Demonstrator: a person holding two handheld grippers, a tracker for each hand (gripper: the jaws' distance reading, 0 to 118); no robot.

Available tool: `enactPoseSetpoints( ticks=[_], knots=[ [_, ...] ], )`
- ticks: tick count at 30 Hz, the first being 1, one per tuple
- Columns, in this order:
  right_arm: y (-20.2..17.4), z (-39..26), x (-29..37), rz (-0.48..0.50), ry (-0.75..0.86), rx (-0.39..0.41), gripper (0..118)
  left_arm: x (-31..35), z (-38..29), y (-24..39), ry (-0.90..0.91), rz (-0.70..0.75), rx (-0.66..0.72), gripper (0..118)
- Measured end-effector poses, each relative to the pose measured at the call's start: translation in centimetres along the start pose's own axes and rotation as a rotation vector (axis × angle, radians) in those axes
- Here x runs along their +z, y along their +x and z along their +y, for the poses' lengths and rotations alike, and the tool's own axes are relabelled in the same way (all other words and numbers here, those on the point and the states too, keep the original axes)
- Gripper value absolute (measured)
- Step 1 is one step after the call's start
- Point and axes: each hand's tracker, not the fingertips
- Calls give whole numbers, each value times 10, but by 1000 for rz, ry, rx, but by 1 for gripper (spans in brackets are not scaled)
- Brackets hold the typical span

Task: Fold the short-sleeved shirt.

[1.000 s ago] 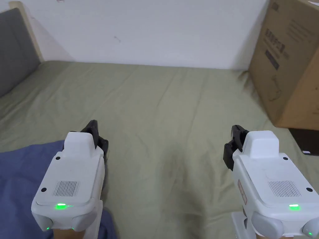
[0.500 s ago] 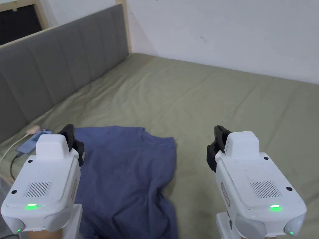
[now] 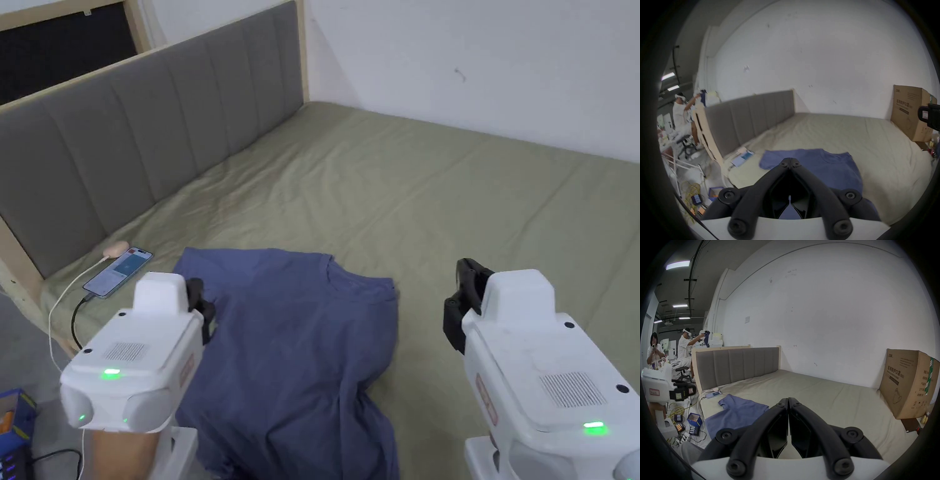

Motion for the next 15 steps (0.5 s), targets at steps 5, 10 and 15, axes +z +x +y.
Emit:
enactPoseSetpoints(
  ticks=[5, 10, 15],
  knots=[
    [25, -5, -2, -59, -25, 2, 0, -65, 0, 27, -204, -97, 61, 4],
    [50, -10, -6, -114, -50, 2, 0, -140, -18, 55, -446, -121, 102, 111],
    [73, -20, -6, -161, -86, 11, 0, -187, -51, 86, -601, -96, 57, 118]
  ],
)
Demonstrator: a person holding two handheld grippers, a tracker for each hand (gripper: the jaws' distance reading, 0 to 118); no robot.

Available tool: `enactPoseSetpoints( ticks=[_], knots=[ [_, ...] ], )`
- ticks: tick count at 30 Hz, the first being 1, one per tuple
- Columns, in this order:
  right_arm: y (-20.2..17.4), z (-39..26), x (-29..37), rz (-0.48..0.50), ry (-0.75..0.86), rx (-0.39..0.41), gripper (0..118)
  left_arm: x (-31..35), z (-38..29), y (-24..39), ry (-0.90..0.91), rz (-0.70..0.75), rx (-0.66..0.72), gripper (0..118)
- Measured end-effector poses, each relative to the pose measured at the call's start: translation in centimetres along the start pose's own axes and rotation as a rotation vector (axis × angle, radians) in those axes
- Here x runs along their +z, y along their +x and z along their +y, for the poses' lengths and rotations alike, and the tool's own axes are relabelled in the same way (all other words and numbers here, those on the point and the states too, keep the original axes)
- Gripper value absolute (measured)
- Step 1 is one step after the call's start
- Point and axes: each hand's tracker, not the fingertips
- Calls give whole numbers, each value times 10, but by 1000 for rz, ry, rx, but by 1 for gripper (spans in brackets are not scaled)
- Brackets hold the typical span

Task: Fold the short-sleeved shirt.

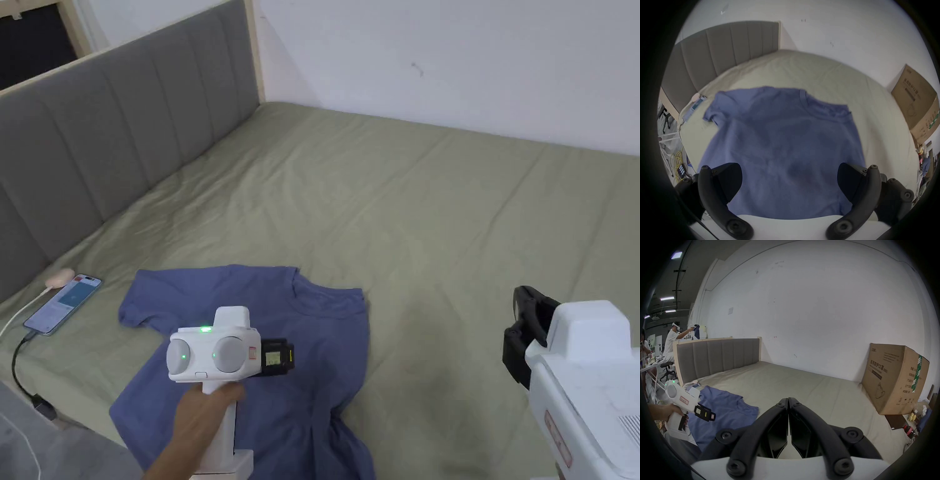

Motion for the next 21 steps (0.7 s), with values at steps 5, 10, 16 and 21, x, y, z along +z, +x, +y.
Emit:
enactPoseSetpoints(
  ticks=[5, 10, 16, 21],
  knots=[
    [20, -15, -1, -43, -47, -1, 0, -47, -15, 16, -117, 52, -15, 109],
    [35, -24, -2, -72, -82, -13, 0, -42, -19, 25, -90, 35, -33, 69],
    [41, -21, 6, -79, -72, -37, 0, -21, -18, 9, -39, 5, -44, 0],
    [45, -16, 19, -79, -46, -49, 0, 37, -9, -4, 94, -160, 77, 0]
  ],
)
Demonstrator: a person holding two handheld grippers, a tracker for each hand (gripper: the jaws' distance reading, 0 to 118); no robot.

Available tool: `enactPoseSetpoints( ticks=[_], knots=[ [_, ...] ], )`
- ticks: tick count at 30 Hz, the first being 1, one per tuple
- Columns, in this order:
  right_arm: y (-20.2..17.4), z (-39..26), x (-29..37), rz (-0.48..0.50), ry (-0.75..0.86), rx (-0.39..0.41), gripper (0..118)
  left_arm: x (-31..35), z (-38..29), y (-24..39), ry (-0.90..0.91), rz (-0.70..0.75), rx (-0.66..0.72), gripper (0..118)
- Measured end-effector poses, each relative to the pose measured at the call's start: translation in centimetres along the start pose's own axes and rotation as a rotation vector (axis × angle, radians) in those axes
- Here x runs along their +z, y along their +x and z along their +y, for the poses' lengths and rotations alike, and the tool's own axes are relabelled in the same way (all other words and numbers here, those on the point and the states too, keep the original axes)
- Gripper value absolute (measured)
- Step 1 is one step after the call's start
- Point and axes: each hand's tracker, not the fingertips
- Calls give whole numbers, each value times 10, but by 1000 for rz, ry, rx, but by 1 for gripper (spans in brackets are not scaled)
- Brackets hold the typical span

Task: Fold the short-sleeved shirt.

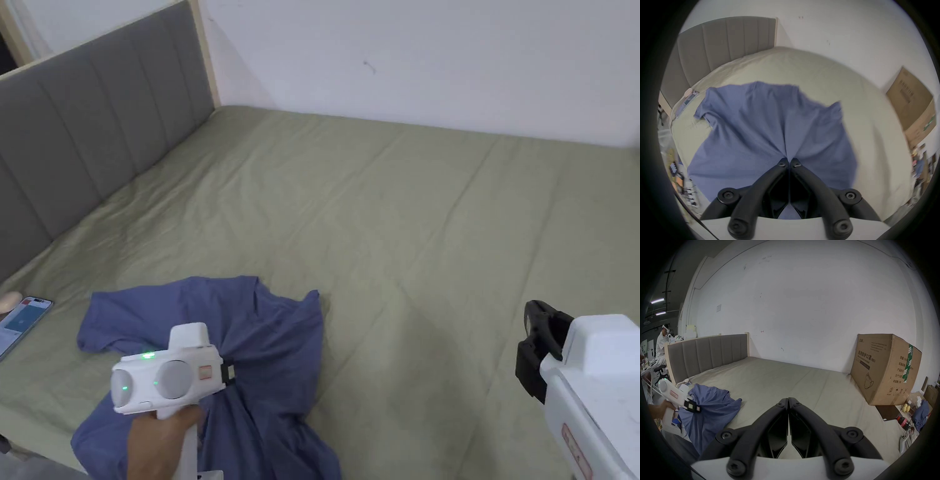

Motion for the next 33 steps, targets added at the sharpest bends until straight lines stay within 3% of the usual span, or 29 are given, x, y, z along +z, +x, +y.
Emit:
enactPoseSetpoints(
  ticks=[5, 14, 19, 28, 33],
  knots=[
    [8, 1, 14, -11, 24, -23, 0, 62, 19, 26, 118, -145, 10, 0],
    [38, 6, 53, -68, 76, -74, 0, 143, 83, 156, 287, -387, -251, 0],
    [68, 10, 82, -146, 119, -97, 0, 174, 94, 245, 343, -535, -357, 0],
    [124, 9, 130, -303, 147, -92, 0, 175, 70, 365, 265, -735, -450, 0],
    [151, -2, 148, -376, 133, -107, 0, 139, 27, 406, 120, -741, -534, 0]
  ],
)
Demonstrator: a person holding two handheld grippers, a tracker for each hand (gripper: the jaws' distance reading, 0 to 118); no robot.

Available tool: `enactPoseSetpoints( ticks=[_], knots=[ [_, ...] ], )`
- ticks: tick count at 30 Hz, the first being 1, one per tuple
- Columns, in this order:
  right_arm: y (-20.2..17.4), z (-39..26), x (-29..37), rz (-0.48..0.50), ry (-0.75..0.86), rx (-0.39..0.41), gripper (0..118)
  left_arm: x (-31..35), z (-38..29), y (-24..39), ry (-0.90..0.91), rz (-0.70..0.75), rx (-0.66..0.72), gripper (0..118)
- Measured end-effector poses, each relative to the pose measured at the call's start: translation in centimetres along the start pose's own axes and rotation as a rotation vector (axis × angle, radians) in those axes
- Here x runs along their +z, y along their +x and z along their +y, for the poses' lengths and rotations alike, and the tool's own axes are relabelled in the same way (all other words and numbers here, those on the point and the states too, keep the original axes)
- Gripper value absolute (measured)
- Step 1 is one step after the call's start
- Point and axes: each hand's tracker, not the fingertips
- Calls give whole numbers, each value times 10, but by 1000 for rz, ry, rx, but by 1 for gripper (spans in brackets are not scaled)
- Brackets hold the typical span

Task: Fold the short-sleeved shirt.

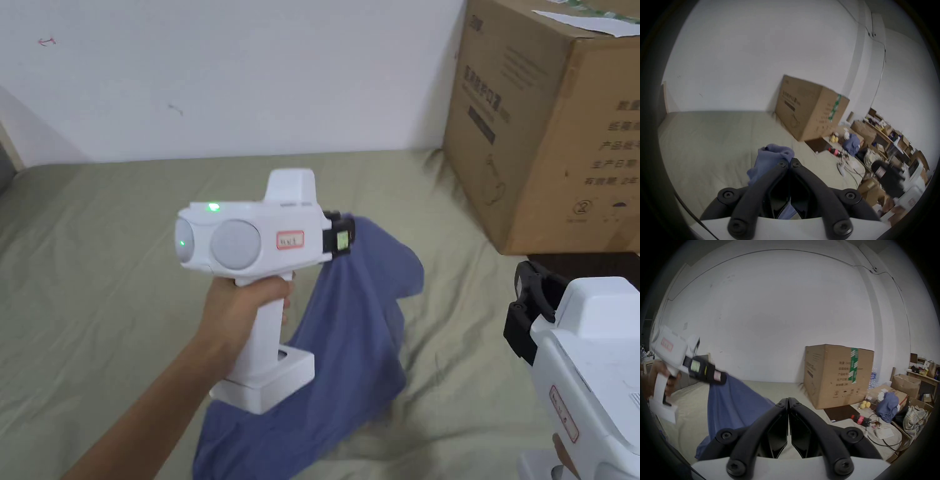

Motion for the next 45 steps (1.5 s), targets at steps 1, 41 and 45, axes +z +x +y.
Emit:
enactPoseSetpoints(
  ticks=[1, 41, 45],
  knots=[
    [5, -2, 1, -14, -5, -1, 0, -13, -13, 2, -41, -13, 8, 0],
    [-10, 9, -5, -12, 14, -10, 0, 82, -79, -50, 364, 518, -90, 117],
    [-15, 11, -6, -7, 29, -9, 0, 102, -89, -59, 442, 540, -88, 90]
  ],
)
